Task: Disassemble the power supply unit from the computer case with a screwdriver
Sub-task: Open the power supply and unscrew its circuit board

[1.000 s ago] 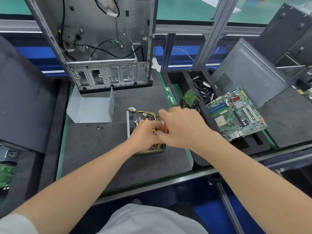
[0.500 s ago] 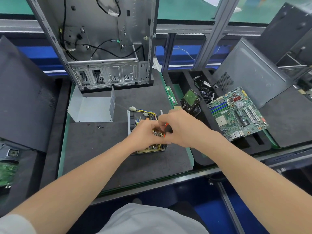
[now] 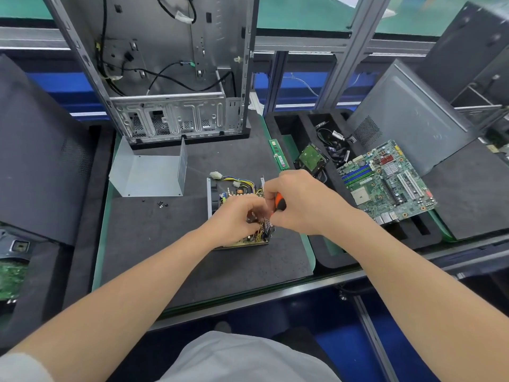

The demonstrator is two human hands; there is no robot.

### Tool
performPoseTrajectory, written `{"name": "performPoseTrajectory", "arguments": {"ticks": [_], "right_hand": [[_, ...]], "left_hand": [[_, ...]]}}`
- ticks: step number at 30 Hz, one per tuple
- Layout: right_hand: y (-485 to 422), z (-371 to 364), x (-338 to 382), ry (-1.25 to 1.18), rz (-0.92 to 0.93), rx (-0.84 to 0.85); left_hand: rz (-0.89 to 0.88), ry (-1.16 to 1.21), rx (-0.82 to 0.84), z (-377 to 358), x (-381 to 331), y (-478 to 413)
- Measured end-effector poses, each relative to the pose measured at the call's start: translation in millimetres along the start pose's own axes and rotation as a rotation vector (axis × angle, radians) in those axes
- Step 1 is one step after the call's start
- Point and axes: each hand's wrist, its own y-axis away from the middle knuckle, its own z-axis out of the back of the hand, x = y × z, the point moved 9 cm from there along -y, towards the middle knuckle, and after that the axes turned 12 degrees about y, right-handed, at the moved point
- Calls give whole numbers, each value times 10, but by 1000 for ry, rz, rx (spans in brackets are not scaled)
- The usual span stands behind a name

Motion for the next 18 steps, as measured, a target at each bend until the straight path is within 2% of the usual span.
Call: {"name": "performPoseTrajectory", "arguments": {"ticks": [14, 18], "right_hand": [[33, -120, 78, 42, 8, -21], [67, -80, 85, 28, 25, -44]], "left_hand": [[5, -72, 0, -47, 96, 15], [18, -99, -132, -69, 72, 140]]}}
